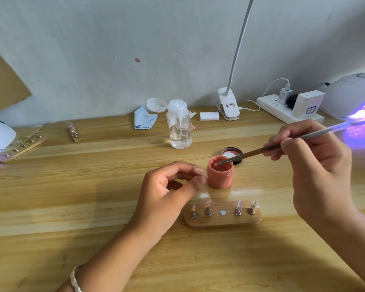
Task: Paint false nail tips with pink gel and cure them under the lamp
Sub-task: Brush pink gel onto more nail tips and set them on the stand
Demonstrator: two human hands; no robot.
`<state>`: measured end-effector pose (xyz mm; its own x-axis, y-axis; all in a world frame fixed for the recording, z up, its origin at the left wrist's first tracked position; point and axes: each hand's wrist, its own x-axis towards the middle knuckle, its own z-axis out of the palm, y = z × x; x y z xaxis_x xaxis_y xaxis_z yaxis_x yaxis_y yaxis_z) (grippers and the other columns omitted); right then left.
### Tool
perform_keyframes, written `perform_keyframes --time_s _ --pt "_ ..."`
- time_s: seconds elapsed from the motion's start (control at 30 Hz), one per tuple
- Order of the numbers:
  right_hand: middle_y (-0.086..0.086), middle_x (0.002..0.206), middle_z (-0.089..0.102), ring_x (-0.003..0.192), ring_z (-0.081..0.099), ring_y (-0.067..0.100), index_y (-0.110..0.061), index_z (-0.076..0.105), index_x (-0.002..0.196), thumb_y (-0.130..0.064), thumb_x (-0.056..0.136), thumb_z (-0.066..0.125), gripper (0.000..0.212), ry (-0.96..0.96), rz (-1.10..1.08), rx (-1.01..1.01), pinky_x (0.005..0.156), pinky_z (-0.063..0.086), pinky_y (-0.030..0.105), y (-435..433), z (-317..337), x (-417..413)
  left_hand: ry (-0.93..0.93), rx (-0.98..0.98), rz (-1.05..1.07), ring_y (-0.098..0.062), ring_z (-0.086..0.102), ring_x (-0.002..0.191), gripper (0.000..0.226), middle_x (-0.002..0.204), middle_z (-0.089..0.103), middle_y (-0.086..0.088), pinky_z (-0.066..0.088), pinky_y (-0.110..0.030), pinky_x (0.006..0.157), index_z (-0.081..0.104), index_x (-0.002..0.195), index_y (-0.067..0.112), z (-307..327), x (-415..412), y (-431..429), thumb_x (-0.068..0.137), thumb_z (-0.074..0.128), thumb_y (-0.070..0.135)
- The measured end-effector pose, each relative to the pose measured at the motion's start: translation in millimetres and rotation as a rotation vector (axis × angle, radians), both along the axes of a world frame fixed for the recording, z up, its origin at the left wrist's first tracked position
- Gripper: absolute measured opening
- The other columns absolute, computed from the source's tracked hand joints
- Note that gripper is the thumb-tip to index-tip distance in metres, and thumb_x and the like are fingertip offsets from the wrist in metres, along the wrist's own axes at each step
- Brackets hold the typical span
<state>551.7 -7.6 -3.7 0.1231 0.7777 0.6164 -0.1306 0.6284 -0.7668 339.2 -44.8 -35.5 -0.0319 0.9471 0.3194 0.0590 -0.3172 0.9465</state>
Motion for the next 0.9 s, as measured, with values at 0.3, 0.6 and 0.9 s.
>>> perform_keyframes --time_s 0.3,0.6,0.9 --pt "-0.004 0.066 0.065 0.065 0.061 0.015 -0.017 0.060 0.075 -0.023 0.071 0.055 0.009 0.064 -0.042 -0.052 0.064 0.046 0.024 1 4 2 0.038 0.025 -0.074 -0.018 0.065 0.082 0.004 0.098 0.075 -0.001 0.055 -0.028 0.062 0.075 0.089 0.021 3 4 -2 0.086 0.074 0.024" --pt "-0.005 0.065 0.065 0.062 0.059 0.013 -0.020 0.061 0.074 -0.024 0.072 0.056 0.008 0.063 -0.040 -0.048 0.064 0.046 0.024 2 4 2 0.211 0.077 -0.069 -0.004 0.058 0.084 0.006 0.088 0.071 0.009 0.045 -0.036 0.074 0.073 0.087 0.025 4 9 -5 0.087 0.074 0.031" --pt "-0.006 0.064 0.065 0.062 0.059 0.012 -0.021 0.061 0.074 -0.024 0.074 0.056 0.007 0.039 -0.039 -0.046 0.065 0.046 0.023 2 2 2 0.403 0.173 -0.007 -0.014 0.065 0.093 0.012 0.087 0.072 0.011 0.041 -0.015 0.087 0.072 0.081 0.024 3 18 -13 0.080 0.080 0.015"
